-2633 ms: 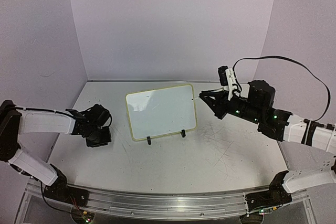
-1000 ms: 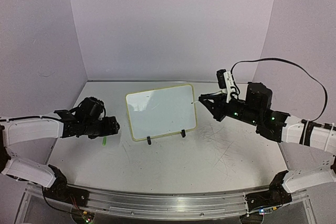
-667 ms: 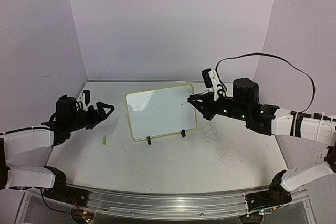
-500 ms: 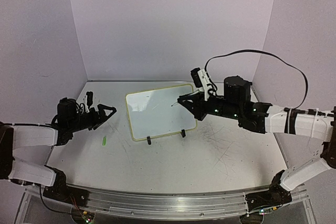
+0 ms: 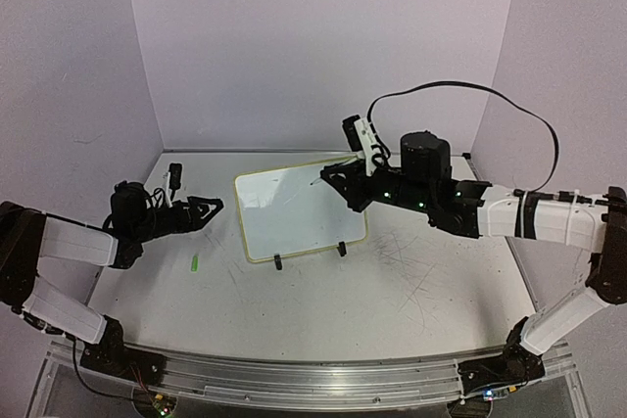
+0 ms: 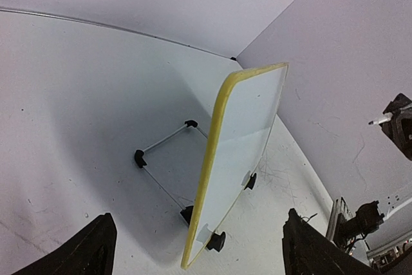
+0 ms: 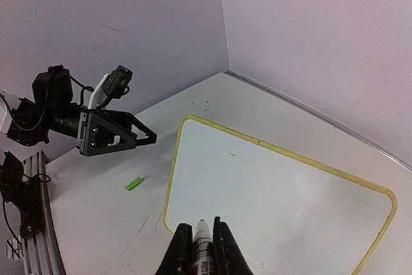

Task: Write a sentence on the whiteboard
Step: Hold the whiteboard at the center of the board.

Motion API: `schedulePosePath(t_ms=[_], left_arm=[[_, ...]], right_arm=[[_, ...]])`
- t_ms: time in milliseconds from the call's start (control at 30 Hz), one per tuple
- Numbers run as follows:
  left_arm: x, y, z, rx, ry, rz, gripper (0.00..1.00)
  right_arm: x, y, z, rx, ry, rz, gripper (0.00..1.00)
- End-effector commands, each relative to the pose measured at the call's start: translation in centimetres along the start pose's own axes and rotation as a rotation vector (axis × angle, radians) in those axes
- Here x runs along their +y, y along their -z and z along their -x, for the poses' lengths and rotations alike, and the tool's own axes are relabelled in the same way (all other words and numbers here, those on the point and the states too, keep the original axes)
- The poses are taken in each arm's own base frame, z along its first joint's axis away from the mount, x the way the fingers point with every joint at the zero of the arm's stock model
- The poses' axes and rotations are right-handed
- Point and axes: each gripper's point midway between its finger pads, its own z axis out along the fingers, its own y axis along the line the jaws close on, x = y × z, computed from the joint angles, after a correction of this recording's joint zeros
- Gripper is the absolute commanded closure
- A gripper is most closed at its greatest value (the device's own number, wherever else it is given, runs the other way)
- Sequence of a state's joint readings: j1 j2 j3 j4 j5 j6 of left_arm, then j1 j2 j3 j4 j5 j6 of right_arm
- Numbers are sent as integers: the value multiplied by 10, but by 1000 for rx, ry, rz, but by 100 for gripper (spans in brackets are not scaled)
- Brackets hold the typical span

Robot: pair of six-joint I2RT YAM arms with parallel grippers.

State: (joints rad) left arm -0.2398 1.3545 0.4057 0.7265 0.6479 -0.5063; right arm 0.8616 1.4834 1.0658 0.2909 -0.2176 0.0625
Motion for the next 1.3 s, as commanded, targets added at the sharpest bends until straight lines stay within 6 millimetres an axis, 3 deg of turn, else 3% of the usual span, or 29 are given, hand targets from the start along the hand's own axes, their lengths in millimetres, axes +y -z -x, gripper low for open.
schedulePosePath(t_ms=[0, 667, 1067, 1267], left_arm=[[-9, -7, 19, -40, -106, -66, 10], [-4, -28, 4, 20, -31, -213, 16], [-11, -31, 1, 38, -31, -291, 32], [-9, -44, -5, 64, -25, -325, 38]], right_arm=[[-5, 3, 35, -93, 20, -39, 100], [8, -2, 44, -97, -17, -15, 100], [24, -19, 45, -90, -3, 22, 100], [35, -35, 43, -82, 1, 48, 100]])
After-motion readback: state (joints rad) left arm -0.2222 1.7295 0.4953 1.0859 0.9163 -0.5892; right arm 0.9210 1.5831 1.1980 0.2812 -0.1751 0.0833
